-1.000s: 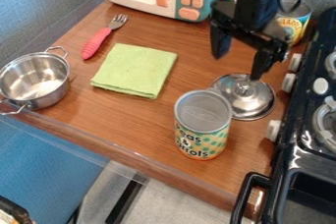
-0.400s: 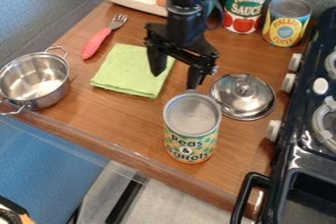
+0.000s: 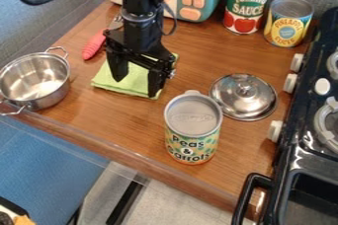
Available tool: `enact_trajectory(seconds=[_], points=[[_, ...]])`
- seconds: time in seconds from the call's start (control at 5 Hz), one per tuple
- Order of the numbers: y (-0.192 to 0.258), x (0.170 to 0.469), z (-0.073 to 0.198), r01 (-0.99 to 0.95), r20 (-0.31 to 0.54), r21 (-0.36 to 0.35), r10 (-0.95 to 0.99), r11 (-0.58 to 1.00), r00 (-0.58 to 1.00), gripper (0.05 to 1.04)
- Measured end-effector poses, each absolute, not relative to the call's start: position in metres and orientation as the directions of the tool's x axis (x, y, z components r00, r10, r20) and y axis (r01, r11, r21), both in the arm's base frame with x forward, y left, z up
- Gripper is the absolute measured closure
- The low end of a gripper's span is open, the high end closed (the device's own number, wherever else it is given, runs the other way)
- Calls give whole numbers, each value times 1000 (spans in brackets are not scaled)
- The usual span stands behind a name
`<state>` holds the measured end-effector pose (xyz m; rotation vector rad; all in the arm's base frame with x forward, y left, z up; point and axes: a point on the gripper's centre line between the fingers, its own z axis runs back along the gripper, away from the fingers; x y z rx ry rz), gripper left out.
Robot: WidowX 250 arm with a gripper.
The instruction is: Move the green cloth closer to the microwave oven
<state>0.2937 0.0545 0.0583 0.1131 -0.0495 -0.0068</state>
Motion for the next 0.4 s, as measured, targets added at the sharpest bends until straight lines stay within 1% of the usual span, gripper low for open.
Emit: enact_trajectory(seconds=[0.2,0.4], points=[[77,292,58,-48,52,126,42,991,998,83],[90,293,48,-79,30,124,76,989,997,83]])
